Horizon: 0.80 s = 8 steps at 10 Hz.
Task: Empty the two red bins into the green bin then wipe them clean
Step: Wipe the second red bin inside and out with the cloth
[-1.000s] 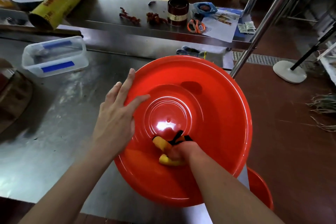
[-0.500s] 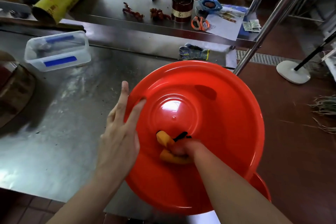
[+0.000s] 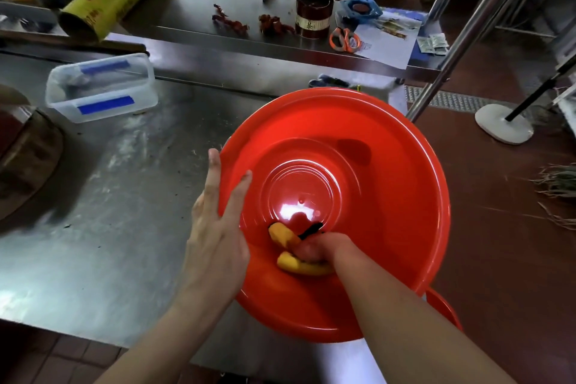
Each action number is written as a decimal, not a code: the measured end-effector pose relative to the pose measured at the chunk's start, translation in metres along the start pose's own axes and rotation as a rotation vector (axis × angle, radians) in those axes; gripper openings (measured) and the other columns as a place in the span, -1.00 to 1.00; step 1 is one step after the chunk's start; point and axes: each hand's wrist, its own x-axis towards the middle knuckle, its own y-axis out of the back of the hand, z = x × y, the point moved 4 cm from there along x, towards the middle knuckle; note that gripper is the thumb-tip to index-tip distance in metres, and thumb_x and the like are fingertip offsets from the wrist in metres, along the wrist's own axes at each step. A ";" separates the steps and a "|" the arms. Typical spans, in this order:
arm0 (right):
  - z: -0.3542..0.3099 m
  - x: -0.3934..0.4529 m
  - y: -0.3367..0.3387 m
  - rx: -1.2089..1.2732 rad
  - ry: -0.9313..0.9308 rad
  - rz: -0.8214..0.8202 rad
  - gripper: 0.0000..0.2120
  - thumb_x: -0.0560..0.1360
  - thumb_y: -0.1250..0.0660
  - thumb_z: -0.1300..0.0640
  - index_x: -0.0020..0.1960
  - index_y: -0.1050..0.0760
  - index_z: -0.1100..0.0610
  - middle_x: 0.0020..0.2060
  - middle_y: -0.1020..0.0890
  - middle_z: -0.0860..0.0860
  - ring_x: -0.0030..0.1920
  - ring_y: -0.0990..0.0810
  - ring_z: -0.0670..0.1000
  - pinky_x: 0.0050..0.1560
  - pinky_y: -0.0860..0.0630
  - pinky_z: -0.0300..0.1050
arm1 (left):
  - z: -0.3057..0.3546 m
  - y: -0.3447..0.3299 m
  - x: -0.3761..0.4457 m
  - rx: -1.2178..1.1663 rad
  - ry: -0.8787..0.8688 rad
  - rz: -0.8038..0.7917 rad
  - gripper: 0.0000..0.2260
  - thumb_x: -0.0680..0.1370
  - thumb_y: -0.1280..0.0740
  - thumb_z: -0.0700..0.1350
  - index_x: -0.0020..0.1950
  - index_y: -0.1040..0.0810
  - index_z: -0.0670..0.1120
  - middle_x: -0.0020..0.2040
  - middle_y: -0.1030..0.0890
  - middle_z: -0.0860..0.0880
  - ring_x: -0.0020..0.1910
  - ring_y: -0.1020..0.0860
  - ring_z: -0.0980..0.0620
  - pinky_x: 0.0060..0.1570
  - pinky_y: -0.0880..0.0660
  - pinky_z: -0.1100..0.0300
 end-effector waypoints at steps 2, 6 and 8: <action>-0.013 -0.049 -0.001 -0.060 0.110 -0.089 -0.47 0.70 -0.06 -0.11 0.58 -0.23 0.13 0.55 -0.30 0.14 0.53 -0.28 0.17 0.52 -0.17 0.06 | 0.004 -0.009 0.007 0.063 0.021 -0.060 -0.31 0.50 -0.27 -0.46 0.56 -0.35 0.05 0.66 0.22 0.11 0.55 -0.23 -0.25 0.07 -0.58 -0.21; 0.006 -0.139 -0.032 0.104 0.172 -0.045 -0.52 0.68 0.02 -0.24 0.50 -0.31 -0.09 0.40 -0.50 0.07 0.36 -0.47 0.14 0.24 -0.32 -0.02 | 0.013 -0.005 0.011 0.114 -0.068 -0.086 -0.35 0.49 -0.34 -0.44 0.53 -0.40 -0.01 0.66 0.20 0.10 0.53 -0.25 -0.28 -0.03 -0.62 -0.21; -0.005 -0.142 -0.041 0.088 0.201 -0.063 -0.47 0.65 0.06 -0.30 0.48 -0.36 -0.09 0.38 -0.51 0.08 0.35 -0.47 0.16 0.33 -0.36 0.06 | 0.008 0.008 0.016 0.130 -0.117 -0.100 -0.33 0.47 -0.34 -0.47 0.51 -0.41 -0.02 0.67 0.15 0.10 0.53 -0.26 -0.25 -0.06 -0.63 -0.20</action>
